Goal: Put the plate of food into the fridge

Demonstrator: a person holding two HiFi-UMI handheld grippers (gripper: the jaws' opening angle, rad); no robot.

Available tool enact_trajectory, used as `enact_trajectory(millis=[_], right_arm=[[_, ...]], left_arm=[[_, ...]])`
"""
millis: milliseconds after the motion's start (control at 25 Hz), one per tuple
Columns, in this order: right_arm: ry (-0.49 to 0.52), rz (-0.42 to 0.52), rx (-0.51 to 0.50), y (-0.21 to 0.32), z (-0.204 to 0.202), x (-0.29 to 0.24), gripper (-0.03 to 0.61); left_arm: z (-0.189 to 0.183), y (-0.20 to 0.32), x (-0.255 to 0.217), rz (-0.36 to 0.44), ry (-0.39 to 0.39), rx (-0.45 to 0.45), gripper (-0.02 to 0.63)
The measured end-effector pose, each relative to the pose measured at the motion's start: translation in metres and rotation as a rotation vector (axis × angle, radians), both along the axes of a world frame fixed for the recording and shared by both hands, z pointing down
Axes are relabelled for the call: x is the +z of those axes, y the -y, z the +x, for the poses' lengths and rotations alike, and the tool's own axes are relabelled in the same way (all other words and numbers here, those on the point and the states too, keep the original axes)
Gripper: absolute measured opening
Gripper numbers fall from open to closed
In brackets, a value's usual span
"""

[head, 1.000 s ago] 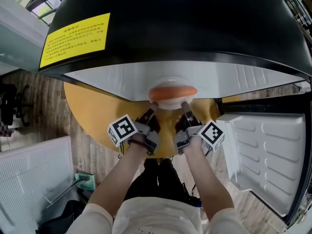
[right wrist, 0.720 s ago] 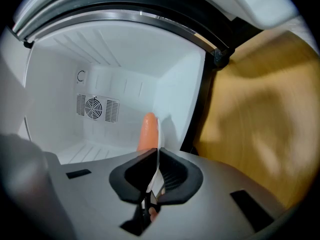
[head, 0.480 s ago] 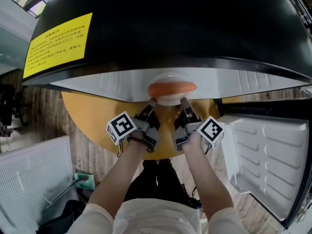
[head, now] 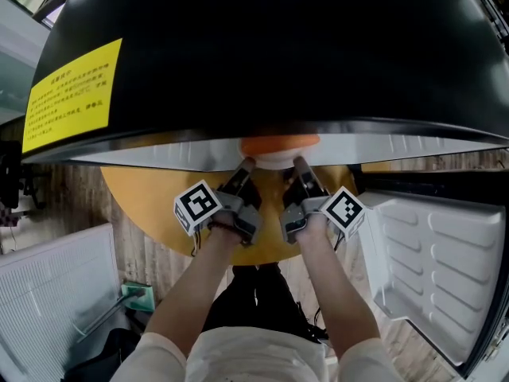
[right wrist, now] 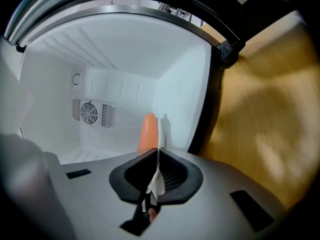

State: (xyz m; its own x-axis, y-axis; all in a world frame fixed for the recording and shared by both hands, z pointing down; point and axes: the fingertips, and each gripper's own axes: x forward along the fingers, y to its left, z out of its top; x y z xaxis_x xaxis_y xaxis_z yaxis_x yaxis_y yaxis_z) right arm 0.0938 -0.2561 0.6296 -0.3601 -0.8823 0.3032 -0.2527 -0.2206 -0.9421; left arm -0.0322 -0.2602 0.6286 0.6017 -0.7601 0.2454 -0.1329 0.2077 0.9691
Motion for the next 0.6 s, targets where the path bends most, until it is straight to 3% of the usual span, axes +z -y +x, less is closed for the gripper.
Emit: enact_trajectory(millis=[600], right_arm=[[-0.006, 0.025, 0.016, 0.017, 0.000, 0.000, 0.034]], left_arm=[[-0.001, 0.013, 0.001, -0.010, -0.011, -0.056, 0.031]])
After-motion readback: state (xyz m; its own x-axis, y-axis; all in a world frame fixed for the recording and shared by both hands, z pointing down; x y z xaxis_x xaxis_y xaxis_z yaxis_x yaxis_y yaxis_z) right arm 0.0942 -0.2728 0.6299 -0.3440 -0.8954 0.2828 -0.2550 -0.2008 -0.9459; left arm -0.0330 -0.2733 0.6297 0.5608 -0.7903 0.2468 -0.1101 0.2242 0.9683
